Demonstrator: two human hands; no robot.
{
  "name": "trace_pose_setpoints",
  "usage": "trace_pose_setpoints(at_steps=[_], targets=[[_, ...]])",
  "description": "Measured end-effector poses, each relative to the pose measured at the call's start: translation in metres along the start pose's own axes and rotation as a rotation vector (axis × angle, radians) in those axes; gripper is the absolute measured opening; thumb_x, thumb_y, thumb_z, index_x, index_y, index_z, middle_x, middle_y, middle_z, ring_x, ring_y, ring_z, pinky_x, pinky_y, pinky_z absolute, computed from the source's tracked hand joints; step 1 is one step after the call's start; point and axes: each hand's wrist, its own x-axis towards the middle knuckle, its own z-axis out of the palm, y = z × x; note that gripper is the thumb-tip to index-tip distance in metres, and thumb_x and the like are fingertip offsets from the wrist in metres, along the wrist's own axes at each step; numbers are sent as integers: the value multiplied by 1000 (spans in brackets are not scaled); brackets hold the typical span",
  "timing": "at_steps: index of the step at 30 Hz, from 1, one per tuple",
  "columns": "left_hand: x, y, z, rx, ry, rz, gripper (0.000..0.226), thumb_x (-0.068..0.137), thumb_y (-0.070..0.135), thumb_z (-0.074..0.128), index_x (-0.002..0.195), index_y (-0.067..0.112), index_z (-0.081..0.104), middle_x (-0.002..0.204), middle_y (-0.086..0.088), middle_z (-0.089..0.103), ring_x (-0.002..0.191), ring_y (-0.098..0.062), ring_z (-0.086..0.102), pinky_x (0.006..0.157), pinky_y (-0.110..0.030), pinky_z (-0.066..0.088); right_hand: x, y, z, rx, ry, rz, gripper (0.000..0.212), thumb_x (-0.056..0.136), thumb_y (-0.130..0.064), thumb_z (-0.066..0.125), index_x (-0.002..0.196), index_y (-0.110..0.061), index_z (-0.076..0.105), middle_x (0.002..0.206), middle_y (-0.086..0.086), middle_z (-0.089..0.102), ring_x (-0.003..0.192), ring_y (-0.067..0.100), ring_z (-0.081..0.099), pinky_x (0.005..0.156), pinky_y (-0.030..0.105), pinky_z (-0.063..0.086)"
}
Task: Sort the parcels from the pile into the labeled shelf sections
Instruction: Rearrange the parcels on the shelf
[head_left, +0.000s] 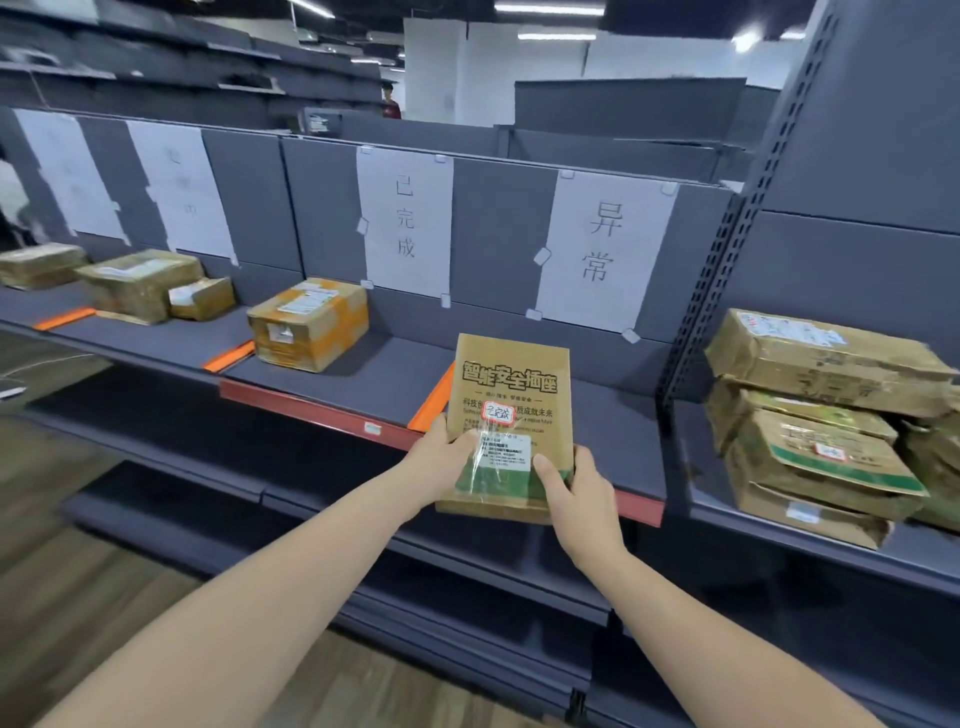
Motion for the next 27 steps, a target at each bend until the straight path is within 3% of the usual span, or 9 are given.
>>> trace_pose_setpoints(at_steps=[4,14,27], targets=[[5,-13,-33,-31,27,-1,44,103,32,40,145,23,31,139,6,49,119,-15,48,93,-27,36,6,-18,32,3,-36,1,40,93,-54,48,120,-25,50,113,-9,63,102,14,61,87,42,54],[45,-42,-84,-52,89,-55,41,102,34,42,141,24,36,135,6,53,115,-14,50,94,-31,41,41,-37,94,-4,-132,-12,43,92,-57,47,122,-26,48,116,-10,62,103,11,61,88,41,55],[155,-39,-118,-41,112,-113,41,102,36,40,141,25,35,136,6,53,118,-16,51,93,-32,40,153,-47,148,7,-185,4,35,94,-51,49,119,-25,48,115,-8,62,103,14,59,89,41,53]])
